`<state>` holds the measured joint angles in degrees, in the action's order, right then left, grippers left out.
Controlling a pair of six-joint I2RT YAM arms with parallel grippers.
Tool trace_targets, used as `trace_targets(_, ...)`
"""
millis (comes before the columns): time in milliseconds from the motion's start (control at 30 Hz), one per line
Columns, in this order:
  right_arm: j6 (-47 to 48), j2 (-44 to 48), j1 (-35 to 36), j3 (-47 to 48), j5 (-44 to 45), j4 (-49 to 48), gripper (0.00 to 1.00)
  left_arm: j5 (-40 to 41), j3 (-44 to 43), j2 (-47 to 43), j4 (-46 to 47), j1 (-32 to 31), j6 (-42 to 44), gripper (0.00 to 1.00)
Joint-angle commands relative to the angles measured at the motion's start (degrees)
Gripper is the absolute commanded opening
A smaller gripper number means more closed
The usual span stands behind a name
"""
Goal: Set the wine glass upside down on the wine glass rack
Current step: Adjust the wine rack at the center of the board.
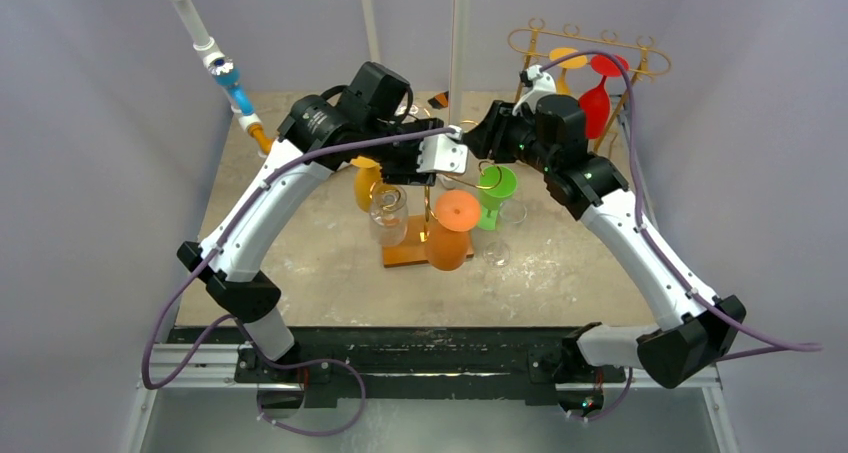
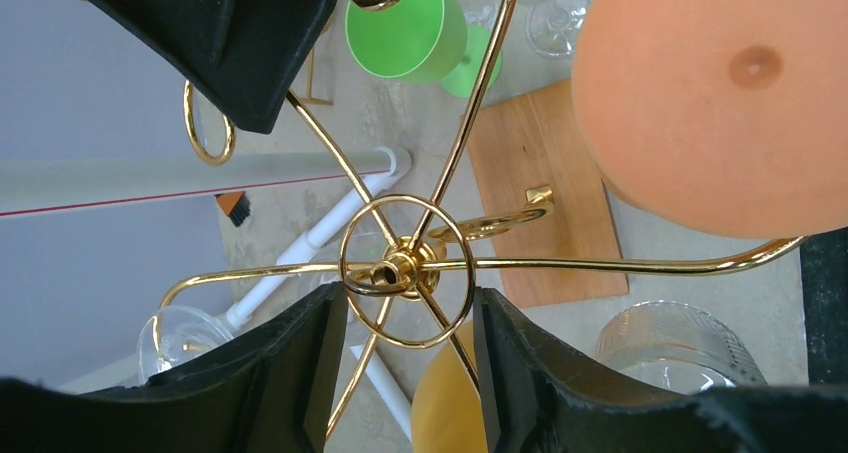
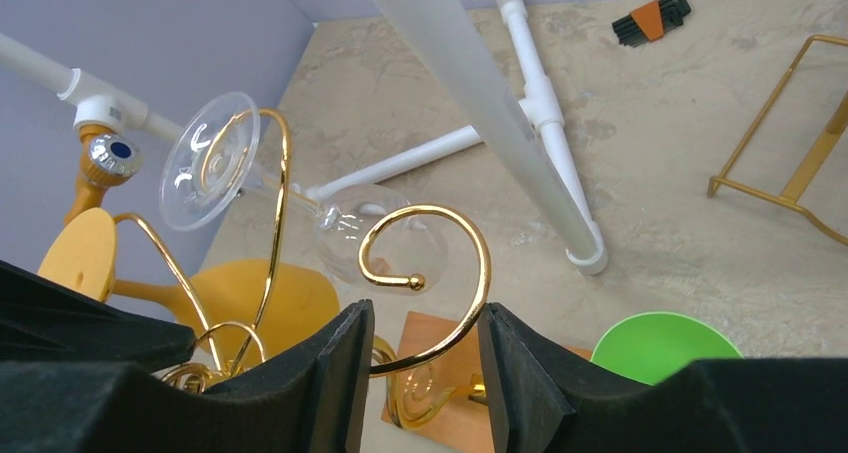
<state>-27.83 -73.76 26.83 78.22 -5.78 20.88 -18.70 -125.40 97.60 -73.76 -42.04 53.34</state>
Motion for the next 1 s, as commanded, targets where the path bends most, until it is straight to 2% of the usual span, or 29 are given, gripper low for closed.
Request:
trace_targets(0, -0.8, 1.5, 1.3, -1.1, -1.4, -0.6, 0.49, 7.0, -2.8, 0.1, -0.4, 0.6, 2.8, 0.52)
trace_targets(433, -3.2, 4.6, 8.5, -3.8, 4.5, -0.9, 0.43, 9.7, -1.8, -0.4, 1.7, 0.5, 3.9, 0.46)
trace_targets(967, -6.1, 7.2, 12.4, -7.1, 7.4, -1.3, 0.37, 14.6, 0.6, 0.3, 7.7, 0.5, 4.3, 0.4)
